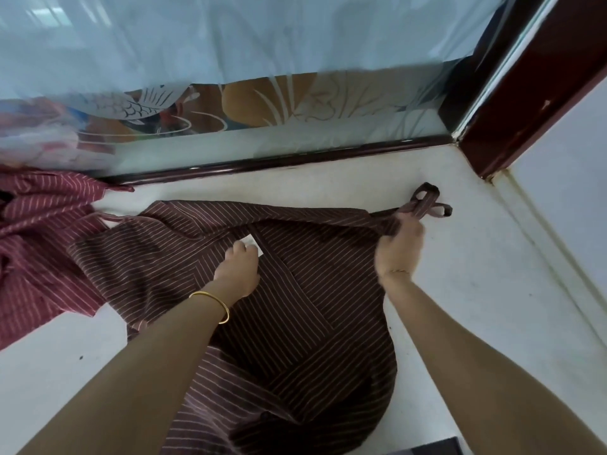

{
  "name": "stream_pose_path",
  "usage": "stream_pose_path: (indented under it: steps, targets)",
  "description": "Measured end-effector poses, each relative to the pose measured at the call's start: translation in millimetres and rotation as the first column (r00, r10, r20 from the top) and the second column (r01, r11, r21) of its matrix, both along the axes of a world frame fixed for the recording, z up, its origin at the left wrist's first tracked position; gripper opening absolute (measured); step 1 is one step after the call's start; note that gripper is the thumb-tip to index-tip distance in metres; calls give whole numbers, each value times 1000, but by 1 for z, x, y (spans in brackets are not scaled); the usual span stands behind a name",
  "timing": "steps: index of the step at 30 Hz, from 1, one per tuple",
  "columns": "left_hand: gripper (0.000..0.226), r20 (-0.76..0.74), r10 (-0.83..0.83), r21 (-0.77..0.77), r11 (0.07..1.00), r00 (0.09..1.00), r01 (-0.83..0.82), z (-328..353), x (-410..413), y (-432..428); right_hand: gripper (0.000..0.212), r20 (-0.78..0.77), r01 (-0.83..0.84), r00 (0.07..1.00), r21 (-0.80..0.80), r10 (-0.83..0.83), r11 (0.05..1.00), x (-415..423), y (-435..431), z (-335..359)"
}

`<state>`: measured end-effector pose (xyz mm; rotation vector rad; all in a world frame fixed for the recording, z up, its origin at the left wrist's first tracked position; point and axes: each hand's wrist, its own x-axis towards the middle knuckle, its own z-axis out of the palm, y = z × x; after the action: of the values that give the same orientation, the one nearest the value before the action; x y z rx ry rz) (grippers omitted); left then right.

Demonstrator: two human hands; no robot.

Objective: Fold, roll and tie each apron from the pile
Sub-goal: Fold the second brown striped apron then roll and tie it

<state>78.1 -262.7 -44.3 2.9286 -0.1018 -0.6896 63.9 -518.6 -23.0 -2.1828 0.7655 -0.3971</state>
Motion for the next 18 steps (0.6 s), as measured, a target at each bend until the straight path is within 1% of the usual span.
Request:
stream_pose_path:
  steps: [1,3,5,7,9,10,11,12,13,14,15,16,17,18]
  targets:
    - [40,29,16,14,1000,999,-17,2,4,1,46,-30,-148,989,-71,146,986,2,14,-4]
    - [40,81,50,27,998,995,-52,5,15,6,46,-138,-403,914,-177,382,898,10,38,-8]
    - [40,114,67,57,996,991,-74,7,24,13,52,-245,-570,821,-299,516,765,21,59,-8]
    - [43,85,93,94,990,992,-101,7,29,20,63,-370,-677,735,-365,568,639,36,77,-8]
    - [52,-1,160,166,973,987,-157,9,32,28,75,-503,-744,665,-381,552,549,52,89,-10]
    - [60,-82,187,224,961,979,-165,11,32,33,80,-572,-774,624,-362,532,519,59,92,-11]
    - [69,-209,201,276,951,957,-140,12,34,39,84,-640,-805,575,-327,510,496,68,95,-13]
    - [77,-376,199,304,949,905,-83,16,34,41,85,-691,-819,539,-294,482,493,74,95,-16]
    - [81,-534,201,313,949,822,-29,22,32,40,82,-716,-810,533,-276,451,518,78,92,-19]
    - [84,-640,207,318,948,740,10,27,31,38,75,-702,-770,570,-273,428,577,83,88,-23]
    - [87,-699,195,314,948,688,52,29,30,36,64,-650,-698,646,-288,401,656,87,84,-28]
    - [89,-725,172,310,946,667,93,29,28,32,54,-567,-611,736,-321,370,723,89,77,-31]
    - [94,-719,138,305,943,682,131,27,27,29,47,-454,-546,812,-370,367,751,91,73,-35]
    - [101,-683,107,308,939,722,152,22,27,28,42,-336,-532,844,-421,418,735,91,69,-37]
